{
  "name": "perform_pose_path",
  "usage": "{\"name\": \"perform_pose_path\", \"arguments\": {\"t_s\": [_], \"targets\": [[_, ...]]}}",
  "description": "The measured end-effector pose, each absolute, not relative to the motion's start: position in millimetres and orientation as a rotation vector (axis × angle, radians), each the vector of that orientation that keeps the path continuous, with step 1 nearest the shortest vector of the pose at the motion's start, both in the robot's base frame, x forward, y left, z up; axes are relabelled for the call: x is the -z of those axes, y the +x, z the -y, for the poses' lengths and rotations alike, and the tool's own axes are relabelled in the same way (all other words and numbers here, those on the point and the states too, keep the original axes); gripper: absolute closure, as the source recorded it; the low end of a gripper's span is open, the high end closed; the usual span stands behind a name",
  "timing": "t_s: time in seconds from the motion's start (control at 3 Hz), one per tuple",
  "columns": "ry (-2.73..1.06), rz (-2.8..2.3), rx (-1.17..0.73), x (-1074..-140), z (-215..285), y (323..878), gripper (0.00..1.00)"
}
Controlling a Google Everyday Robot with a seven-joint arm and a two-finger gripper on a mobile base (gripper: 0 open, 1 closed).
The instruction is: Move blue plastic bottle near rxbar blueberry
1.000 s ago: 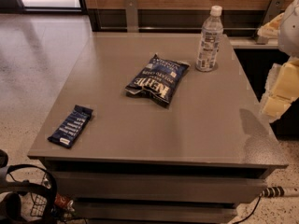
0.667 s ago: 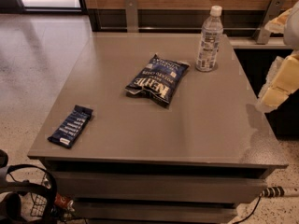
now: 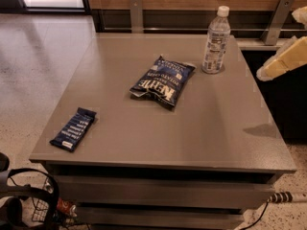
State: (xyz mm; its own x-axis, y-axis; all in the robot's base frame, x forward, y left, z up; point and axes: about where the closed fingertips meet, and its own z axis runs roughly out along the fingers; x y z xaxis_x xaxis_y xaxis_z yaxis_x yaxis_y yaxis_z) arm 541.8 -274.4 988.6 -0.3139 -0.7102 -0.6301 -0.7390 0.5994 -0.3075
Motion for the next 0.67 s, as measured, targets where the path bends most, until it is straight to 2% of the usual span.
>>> {"name": "perform_pose_path", "arguments": {"t_s": [0.67], "targets": [[-0.952,-1.942,-0.266,-971,260,621,0.0]]}}
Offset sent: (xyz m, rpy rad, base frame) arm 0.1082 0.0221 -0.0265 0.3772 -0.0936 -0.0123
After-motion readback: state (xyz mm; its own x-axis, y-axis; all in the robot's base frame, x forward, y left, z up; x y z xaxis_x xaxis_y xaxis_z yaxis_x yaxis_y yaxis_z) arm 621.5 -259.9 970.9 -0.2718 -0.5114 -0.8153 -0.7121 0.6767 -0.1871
